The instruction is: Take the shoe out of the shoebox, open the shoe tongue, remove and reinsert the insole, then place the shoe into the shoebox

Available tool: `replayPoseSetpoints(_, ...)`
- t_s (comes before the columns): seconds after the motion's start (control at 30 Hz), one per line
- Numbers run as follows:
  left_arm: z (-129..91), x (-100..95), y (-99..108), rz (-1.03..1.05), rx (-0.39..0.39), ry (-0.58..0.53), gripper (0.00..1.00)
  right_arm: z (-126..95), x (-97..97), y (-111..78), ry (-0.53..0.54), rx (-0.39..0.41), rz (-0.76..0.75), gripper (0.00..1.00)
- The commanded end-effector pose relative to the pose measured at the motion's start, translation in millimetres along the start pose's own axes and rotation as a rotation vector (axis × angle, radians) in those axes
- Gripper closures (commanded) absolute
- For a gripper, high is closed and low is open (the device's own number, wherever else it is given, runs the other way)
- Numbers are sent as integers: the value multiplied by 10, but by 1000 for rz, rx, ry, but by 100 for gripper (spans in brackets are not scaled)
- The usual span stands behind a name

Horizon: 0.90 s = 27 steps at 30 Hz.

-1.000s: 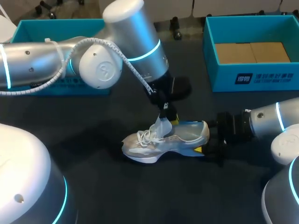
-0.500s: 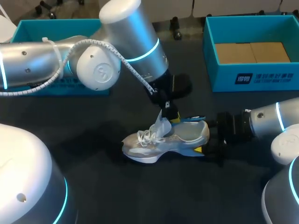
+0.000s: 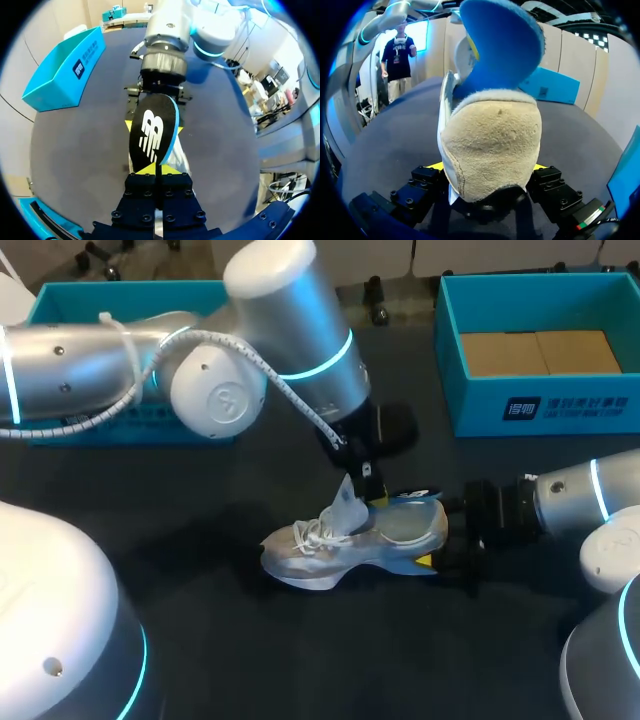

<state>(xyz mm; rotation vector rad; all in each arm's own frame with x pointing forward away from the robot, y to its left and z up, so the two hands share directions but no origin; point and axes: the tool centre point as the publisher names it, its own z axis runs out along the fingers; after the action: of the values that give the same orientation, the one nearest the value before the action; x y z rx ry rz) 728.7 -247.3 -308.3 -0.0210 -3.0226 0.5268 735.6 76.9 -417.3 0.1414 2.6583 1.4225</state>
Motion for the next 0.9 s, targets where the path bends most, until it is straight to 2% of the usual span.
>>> replayPoseSetpoints(0.03,-1,17,13,3,-42,-23,100,19,6,-6,-1,3,0,100)
replayPoseSetpoints(0.3,69,-3,75,-3,-76,-19,100,19,6,-6,-1,3,0,100)
replayPoseSetpoints(0.63,56,43,-77,-30,-47,40,100,19,6,-6,-1,3,0,100)
replayPoseSetpoints(0.7,69,46,-116,-31,-48,68,100,19,6,-6,-1,3,0,100)
replayPoseSetpoints(0.87,30,68,-168,3,-62,215,100,19,6,-6,-1,3,0,100)
replayPoseSetpoints(0.9,33,63,-178,4,-68,213,100,19,6,-6,-1,3,0,100)
